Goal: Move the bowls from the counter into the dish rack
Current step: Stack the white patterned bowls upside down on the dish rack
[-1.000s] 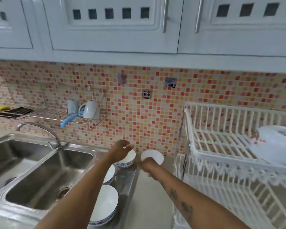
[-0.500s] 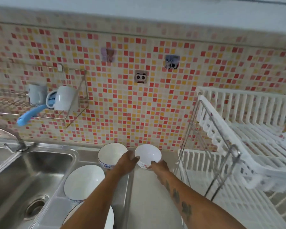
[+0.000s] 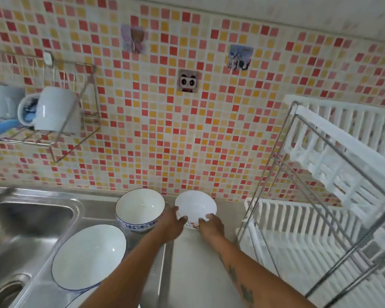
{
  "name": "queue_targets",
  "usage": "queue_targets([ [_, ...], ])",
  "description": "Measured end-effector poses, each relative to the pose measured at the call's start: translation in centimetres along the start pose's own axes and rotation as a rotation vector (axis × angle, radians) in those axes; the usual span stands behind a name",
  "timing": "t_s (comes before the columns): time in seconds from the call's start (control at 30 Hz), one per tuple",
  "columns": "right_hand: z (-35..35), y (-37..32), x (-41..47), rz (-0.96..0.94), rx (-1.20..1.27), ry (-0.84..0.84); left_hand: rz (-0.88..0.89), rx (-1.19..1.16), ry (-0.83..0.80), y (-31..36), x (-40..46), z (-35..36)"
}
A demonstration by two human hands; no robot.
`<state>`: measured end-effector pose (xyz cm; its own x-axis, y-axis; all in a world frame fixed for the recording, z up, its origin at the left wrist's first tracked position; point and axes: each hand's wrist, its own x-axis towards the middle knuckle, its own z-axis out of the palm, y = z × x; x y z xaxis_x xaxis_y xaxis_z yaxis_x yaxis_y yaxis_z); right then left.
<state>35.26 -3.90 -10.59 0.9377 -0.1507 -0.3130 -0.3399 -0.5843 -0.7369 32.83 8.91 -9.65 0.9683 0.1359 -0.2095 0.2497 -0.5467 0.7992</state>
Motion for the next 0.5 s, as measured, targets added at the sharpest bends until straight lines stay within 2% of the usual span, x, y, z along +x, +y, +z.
queue_targets([
  [0.27,0.3,0.6,-0.7,0.048,0.024,0.072,-0.043,-0.292,0.048,-2.2,0.9,0.6],
  [0.5,0.8,1.4,-3.5,0.063,0.209,0.147,-0.112,-0.355,0.097,-2.4,-1.0,0.6],
])
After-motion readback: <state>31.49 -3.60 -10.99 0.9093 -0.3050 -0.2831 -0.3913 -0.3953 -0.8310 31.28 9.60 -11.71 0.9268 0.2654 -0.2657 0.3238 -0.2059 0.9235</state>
